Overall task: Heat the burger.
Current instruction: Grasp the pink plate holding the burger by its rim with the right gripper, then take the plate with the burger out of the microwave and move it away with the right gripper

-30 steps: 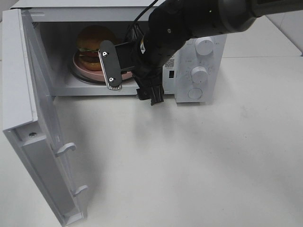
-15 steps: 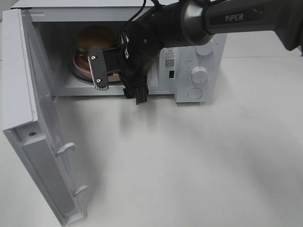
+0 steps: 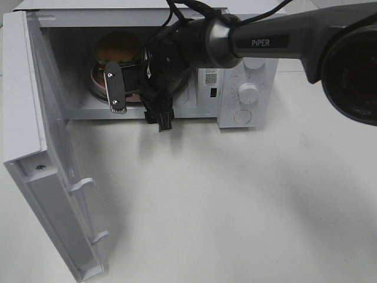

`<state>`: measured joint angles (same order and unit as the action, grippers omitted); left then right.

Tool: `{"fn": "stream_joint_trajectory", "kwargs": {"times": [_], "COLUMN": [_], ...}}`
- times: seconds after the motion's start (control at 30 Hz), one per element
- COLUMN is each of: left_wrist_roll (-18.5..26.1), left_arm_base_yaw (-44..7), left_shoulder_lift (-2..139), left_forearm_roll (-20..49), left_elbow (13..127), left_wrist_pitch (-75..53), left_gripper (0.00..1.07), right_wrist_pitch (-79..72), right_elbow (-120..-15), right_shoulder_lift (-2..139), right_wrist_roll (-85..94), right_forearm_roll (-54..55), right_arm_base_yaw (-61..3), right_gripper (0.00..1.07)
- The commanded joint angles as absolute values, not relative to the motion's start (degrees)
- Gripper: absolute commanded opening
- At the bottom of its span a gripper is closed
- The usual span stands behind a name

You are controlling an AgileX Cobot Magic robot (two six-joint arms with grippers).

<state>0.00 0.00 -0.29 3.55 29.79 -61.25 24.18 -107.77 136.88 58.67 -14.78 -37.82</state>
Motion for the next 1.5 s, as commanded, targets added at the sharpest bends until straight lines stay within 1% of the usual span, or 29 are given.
{"fn": "stream_joint_trajectory", "kwargs": {"times": [0.03, 0.07, 0.1, 0.13, 0.17, 0.2, 0.23, 0.27, 0.3, 0.33, 0.37, 0.4, 0.43, 0.47, 0.5, 0.53, 0.57, 0.93, 1.13, 1.5], "left_wrist_roll": [0.0, 0.0, 0.0, 0.0, 0.0, 0.0, 0.0, 0.0, 0.0, 0.0, 0.0, 0.0, 0.0, 0.0, 0.0, 0.0, 0.0, 0.0, 0.0, 0.0], "left_arm_base_yaw": [0.0, 0.0, 0.0, 0.0, 0.0, 0.0, 0.0, 0.0, 0.0, 0.0, 0.0, 0.0, 0.0, 0.0, 0.0, 0.0, 0.0, 0.0, 0.0, 0.0], "left_shoulder_lift": [-1.2, -1.2, -1.2, -1.2, -1.2, -1.2, -1.2, -1.2, -1.2, -1.2, -1.2, -1.2, -1.2, -1.2, -1.2, -1.2, -1.2, -1.2, -1.2, -1.2], "left_forearm_roll": [3.55, 3.55, 3.55, 3.55, 3.55, 3.55, 3.55, 3.55, 3.55, 3.55, 3.55, 3.55, 3.55, 3.55, 3.55, 3.55, 3.55, 3.55, 3.55, 3.55], "left_elbow": [29.62, 29.62, 29.62, 29.62, 29.62, 29.62, 29.62, 29.62, 29.62, 29.62, 29.62, 29.62, 29.62, 29.62, 29.62, 29.62, 29.62, 29.62, 29.62, 29.62], "left_wrist_pitch": [-61.36, -61.36, -61.36, -61.36, -61.36, -61.36, -61.36, -61.36, -61.36, -61.36, -61.36, -61.36, -61.36, -61.36, -61.36, -61.36, -61.36, -61.36, -61.36, -61.36], "left_gripper": [0.98, 0.98, 0.98, 0.98, 0.98, 0.98, 0.98, 0.98, 0.98, 0.98, 0.98, 0.98, 0.98, 0.98, 0.98, 0.98, 0.98, 0.98, 0.98, 0.98], "right_wrist_pitch": [24.47, 23.89, 23.89, 23.26, 23.26, 23.09, 23.03, 23.03, 23.26, 23.55, 23.55, 23.72, 23.72, 23.95, 23.89, 23.89, 23.95, 28.65, 28.59, 23.32], "right_elbow": [-109.61, -109.72, -109.72, -109.72, -109.72, -109.72, -109.72, -109.72, -109.72, -109.72, -109.72, -109.72, -109.72, -109.72, -109.72, -109.72, -109.72, -109.49, -108.12, -96.66], "right_shoulder_lift": [138.54, 138.71, 138.71, 138.77, 138.77, 138.77, 138.77, 138.77, 138.66, 138.6, 138.6, 138.31, 138.31, 137.97, 137.68, 137.68, 137.34, 136.02, 134.65, 126.45], "right_wrist_roll": [58.38, 58.38, 58.38, 58.38, 58.38, 58.38, 58.38, 58.38, 58.38, 58.38, 58.38, 58.38, 58.38, 58.38, 58.38, 58.38, 58.38, 58.67, 58.73, 58.79], "right_forearm_roll": [-13.58, -13.58, -13.58, -13.58, -13.58, -13.46, -13.46, -13.46, -13.41, -13.06, -13.06, -13.06, -13.06, -13.01, -13.01, -13.01, -13.06, -13.69, -14.15, -16.73], "right_arm_base_yaw": [-37.36, -37.36, -37.36, -37.36, -37.36, -37.36, -37.36, -37.36, -37.36, -37.41, -37.41, -37.53, -37.53, -37.53, -37.7, -37.7, -38.1, -39.59, -40.16, -41.08], "right_gripper": [0.76, 0.73, 0.73, 0.68, 0.68, 0.58, 0.53, 0.53, 0.41, 0.26, 0.26, 0.21, 0.21, 0.08, 0.03, 0.03, 0.0, 0.0, 0.0, 0.0]}}
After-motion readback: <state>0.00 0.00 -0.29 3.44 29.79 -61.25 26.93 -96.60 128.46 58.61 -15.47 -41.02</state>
